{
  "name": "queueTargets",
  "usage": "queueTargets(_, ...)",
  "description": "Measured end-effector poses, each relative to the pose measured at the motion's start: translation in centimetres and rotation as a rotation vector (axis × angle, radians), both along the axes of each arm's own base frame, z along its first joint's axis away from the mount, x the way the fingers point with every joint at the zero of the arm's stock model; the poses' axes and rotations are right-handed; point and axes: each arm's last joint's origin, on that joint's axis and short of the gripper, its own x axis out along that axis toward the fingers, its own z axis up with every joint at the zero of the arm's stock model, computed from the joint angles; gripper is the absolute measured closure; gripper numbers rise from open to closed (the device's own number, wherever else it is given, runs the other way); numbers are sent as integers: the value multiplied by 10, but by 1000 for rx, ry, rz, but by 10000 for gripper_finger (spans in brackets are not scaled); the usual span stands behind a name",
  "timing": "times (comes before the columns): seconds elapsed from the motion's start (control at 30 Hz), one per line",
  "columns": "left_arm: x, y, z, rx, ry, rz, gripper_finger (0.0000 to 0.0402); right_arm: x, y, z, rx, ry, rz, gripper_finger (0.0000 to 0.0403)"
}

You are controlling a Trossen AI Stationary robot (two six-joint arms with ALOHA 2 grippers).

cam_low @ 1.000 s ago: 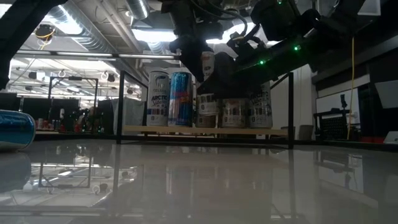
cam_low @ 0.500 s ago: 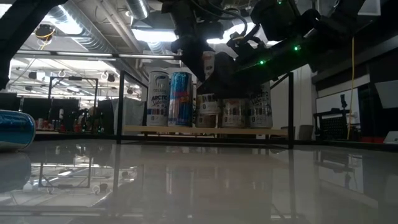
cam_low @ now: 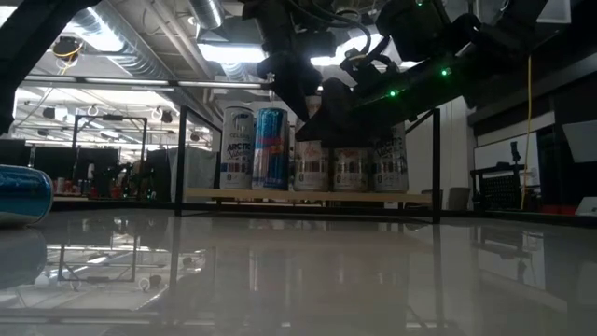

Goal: Place canned beverage on shelf
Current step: Put the white soda can aligned with the other white soda can on the shelf

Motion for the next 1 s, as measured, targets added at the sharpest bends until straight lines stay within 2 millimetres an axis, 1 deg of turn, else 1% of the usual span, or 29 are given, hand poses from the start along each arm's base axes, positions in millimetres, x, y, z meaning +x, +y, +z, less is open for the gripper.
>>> queueTargets(0.4,1,-2,2,11,-13,-2,93,0,0,0,0,1,0,40)
queueTargets(0.67,-1,-14,15,87,-21,5,93,0,0,0,0,5,0,40)
queueTargets(0.9,-2,-28,22,63,-29,20,93,0,0,-1,0,9,1,40)
queueTargets(1.0,-8,-34,27,47,-23,34,93,0,0,-1,0,10,1,40)
